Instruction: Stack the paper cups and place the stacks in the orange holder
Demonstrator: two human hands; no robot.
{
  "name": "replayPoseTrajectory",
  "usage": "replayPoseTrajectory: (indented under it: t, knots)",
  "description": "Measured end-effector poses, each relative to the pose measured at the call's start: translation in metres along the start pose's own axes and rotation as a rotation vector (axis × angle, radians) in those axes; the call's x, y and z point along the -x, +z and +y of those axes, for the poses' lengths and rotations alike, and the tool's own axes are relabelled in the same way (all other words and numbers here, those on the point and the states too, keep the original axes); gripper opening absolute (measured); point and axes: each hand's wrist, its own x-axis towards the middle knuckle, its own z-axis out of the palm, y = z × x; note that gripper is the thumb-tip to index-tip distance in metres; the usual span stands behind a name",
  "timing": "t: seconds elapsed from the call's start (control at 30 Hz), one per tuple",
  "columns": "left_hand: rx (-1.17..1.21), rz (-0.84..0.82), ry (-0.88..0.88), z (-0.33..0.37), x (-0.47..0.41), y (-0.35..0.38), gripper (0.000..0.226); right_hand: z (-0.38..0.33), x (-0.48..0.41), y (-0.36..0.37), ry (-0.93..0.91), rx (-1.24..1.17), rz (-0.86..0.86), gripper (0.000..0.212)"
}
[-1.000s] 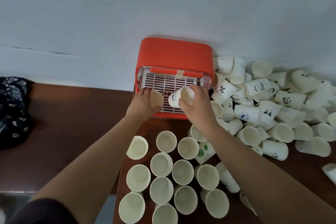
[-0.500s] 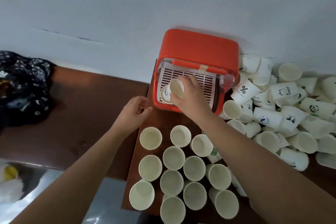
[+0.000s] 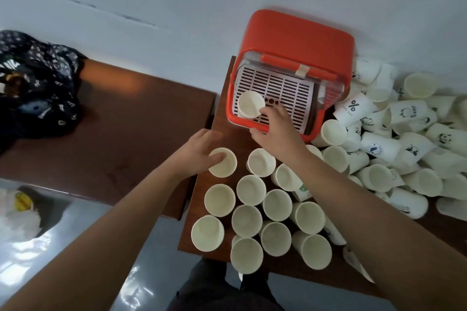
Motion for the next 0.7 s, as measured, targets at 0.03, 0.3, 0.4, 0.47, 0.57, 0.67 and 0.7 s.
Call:
replayPoseTrajectory:
  t: [0.03, 0.3, 0.4, 0.47, 0.57, 0.67, 0.7]
  knots:
    - [-0.01, 0.001, -0.001, 0.0, 0.0, 0.002, 0.052, 0.002, 0.012, 0.001, 0.01, -0.012, -0.062, 0.058]
    - [-0.23, -0.166, 0.127, -0.01, 0.002, 0.01, 0.079, 0.015, 0.051, 0.024, 0.006, 0.104, -0.265, 0.064]
    - [-0.341, -0.19, 0.198, -0.017, 0.001, 0.009, 0.089, 0.021, 0.052, 0.024, 0.038, 0.135, -0.312, 0.062]
    - [-0.38, -0.178, 0.234, -0.019, -0.001, 0.01, 0.091, 0.024, 0.053, 0.023, 0.026, 0.137, -0.339, 0.064]
    - [-0.381, -0.141, 0.278, -0.02, -0.002, 0.011, 0.087, 0.027, 0.054, 0.022, 0.011, 0.124, -0.377, 0.071]
    - [-0.303, -0.037, 0.255, -0.017, 0.001, 0.002, 0.082, 0.03, 0.056, 0.021, 0.0, 0.097, -0.389, 0.079]
    - [-0.247, 0.026, 0.242, -0.015, 0.002, -0.004, 0.081, 0.031, 0.056, 0.021, -0.011, 0.087, -0.391, 0.082]
